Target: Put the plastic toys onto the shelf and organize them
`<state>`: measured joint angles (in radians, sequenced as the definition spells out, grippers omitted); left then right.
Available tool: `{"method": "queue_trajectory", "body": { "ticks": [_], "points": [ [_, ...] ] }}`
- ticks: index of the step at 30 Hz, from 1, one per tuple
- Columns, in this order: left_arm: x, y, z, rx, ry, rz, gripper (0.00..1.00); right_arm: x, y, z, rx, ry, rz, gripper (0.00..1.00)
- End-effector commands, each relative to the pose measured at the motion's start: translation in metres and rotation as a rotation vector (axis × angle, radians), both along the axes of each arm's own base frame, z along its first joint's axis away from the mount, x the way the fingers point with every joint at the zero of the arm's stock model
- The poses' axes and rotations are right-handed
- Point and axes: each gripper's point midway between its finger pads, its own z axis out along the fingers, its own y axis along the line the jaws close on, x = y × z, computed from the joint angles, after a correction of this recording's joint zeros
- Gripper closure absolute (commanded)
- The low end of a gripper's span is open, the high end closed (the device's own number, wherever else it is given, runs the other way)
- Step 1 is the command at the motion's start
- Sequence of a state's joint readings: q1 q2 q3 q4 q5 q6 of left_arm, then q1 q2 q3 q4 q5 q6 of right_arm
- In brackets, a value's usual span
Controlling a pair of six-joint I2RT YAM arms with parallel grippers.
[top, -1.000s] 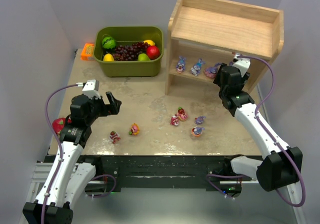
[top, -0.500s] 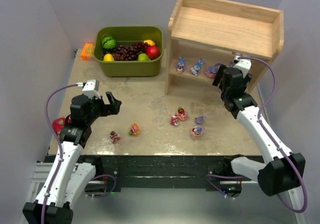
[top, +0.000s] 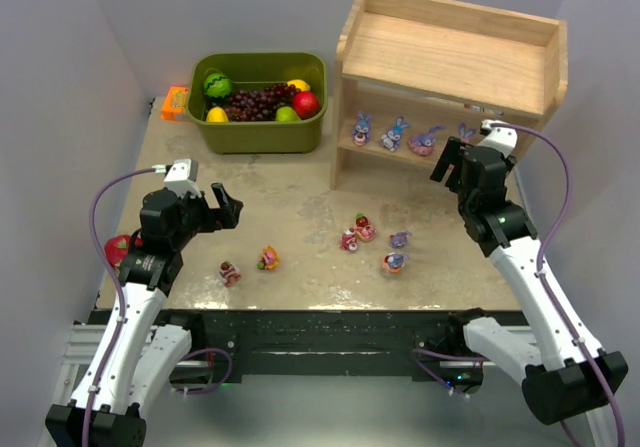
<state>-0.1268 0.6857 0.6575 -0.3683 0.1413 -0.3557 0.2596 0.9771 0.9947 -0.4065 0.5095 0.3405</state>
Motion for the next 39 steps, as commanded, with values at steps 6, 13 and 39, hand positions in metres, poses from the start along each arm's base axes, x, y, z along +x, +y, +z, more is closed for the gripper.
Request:
{"method": "queue_trajectory", "body": {
  "ticks": [6,13,39],
  "points": [
    [0.0,-0.003,0.005,-0.002,-0.028,-0.019,0.01,-0.03,0.025,0.028,0.083,0.001,0.179,0.21],
    [0.002,-0.007,0.006,-0.017,-0.029,-0.029,0.0,-0.059,0.072,-0.006,0.166,0.103,0.468,0.23],
    [0.005,-0.005,0.001,-0.013,-0.001,-0.015,0.0,-0.114,0.121,-0.094,0.388,0.256,0.338,0.25]
  ]
}}
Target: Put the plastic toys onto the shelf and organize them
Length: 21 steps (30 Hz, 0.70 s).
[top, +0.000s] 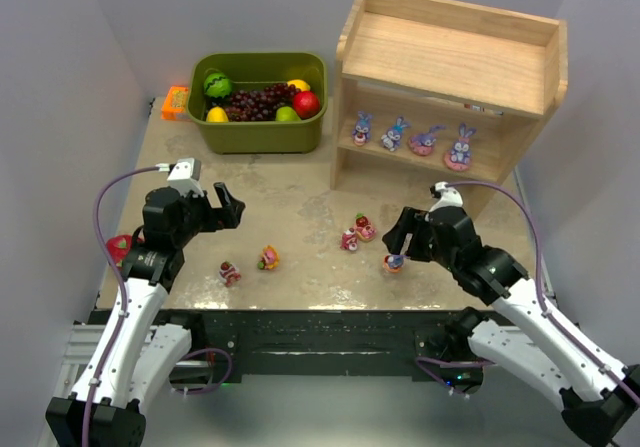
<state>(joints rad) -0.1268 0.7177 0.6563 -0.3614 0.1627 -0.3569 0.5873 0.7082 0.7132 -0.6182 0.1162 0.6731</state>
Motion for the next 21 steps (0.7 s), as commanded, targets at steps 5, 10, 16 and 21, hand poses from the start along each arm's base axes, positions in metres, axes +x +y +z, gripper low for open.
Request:
{"method": "queue_trajectory", "body": {
  "ticks": [5,10,16,21],
  "points": [
    [0.003,0.0,0.007,-0.002,-0.027,0.008,0.01,-0.001,0.007,-0.021,-0.07,0.044,-0.147,0.25],
    [0.002,0.002,0.007,0.006,-0.028,0.016,0.0,-0.006,0.006,-0.043,-0.148,0.062,-0.198,0.24],
    [0.002,0.003,0.007,0.01,-0.026,0.016,0.0,-0.006,-0.011,-0.053,-0.209,0.056,-0.279,0.23],
    [0.002,0.003,0.007,0.012,-0.03,0.018,0.0,-0.004,-0.011,-0.064,-0.239,0.057,-0.277,0.23]
  ]
}}
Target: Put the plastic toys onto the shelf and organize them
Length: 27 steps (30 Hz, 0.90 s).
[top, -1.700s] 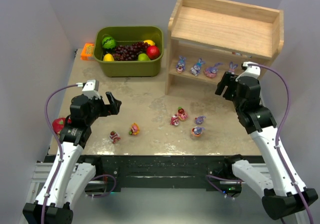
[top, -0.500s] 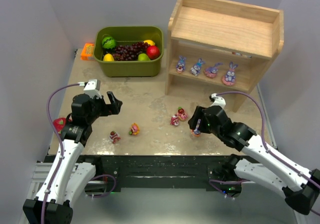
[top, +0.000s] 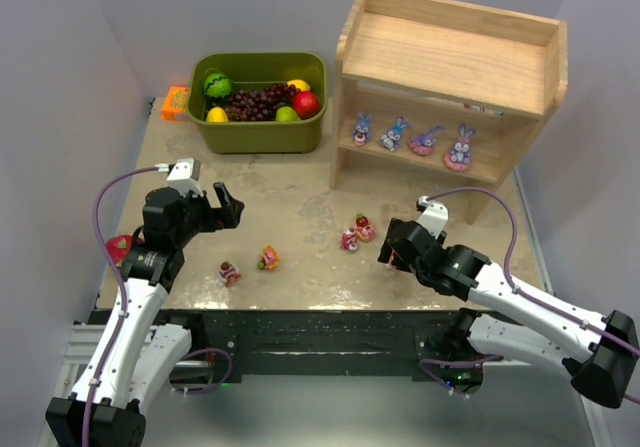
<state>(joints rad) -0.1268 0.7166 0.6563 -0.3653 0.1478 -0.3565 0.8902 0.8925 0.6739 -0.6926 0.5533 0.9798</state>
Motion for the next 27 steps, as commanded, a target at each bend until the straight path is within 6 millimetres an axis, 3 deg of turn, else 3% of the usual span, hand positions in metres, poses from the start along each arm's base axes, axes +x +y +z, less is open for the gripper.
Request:
{"method": "queue_trajectory", "body": {
  "ticks": [1,8,14,21,27],
  "points": [
    [0.001,0.001,0.008,0.005,-0.033,0.003,0.0,0.005,-0.009,-0.009,-0.045,-0.02,-0.059,0.22],
    [0.001,0.001,0.008,0.007,-0.032,0.007,0.0,0.015,0.003,0.022,0.009,-0.111,-0.014,0.24],
    [0.001,0.002,0.008,0.01,-0.032,0.01,0.0,0.016,0.009,0.018,-0.002,-0.086,-0.002,0.29],
    [0.001,0.001,0.008,0.008,-0.032,0.007,0.0,0.014,0.0,0.014,-0.038,-0.08,-0.023,0.49],
    [0.001,0.001,0.008,0.007,-0.033,0.004,0.01,0.018,-0.01,0.017,-0.091,-0.093,-0.063,0.76]
  ]
}}
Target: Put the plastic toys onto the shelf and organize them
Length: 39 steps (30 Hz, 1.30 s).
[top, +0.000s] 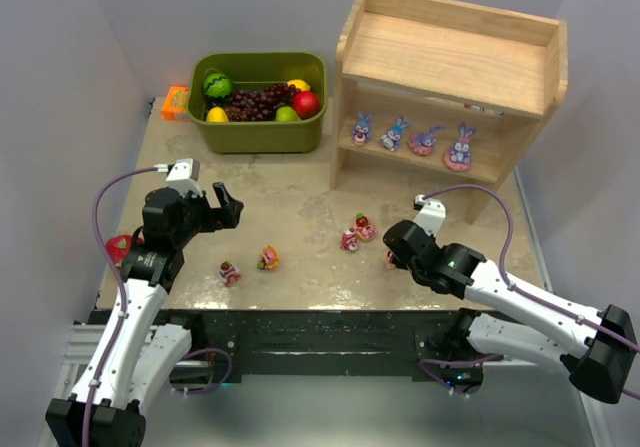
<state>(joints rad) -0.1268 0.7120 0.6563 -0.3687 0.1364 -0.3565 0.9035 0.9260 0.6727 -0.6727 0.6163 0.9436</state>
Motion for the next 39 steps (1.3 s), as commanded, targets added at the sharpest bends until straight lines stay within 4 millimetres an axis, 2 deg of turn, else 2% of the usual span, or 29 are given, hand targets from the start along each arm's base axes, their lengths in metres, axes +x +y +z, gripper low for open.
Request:
{"method": "queue_trajectory", "body": {
  "ticks": [1,9,11,18,25,31,34,39],
  "points": [
    [0.001,-0.001,0.008,0.003,-0.03,-0.006,0.01,0.011,-0.007,0.021,-0.021,-0.068,-0.069,0.83],
    [0.001,-0.001,0.008,0.003,-0.032,-0.005,0.0,0.013,-0.011,0.022,-0.061,-0.067,-0.075,0.93],
    [0.001,-0.001,0.008,0.003,-0.032,-0.006,0.01,0.013,-0.009,0.021,-0.058,-0.065,-0.067,1.0],
    [0.001,-0.001,0.009,0.002,-0.033,-0.006,0.01,0.016,-0.009,0.028,-0.057,-0.077,-0.075,1.0],
    [0.001,-0.002,0.008,0.0,-0.033,-0.012,0.0,0.018,-0.009,0.049,-0.02,-0.114,-0.084,1.0],
    [0.0,-0.002,0.009,-0.003,-0.037,-0.013,0.0,0.015,-0.007,0.038,-0.006,-0.085,-0.093,1.0],
    [0.0,-0.003,0.01,-0.003,-0.037,-0.014,0.01,0.014,-0.001,0.034,0.043,-0.091,-0.081,1.0],
    [0.0,-0.003,0.009,-0.006,-0.036,-0.018,0.01,0.02,0.018,0.048,0.163,-0.144,-0.043,1.0]
  ]
}}
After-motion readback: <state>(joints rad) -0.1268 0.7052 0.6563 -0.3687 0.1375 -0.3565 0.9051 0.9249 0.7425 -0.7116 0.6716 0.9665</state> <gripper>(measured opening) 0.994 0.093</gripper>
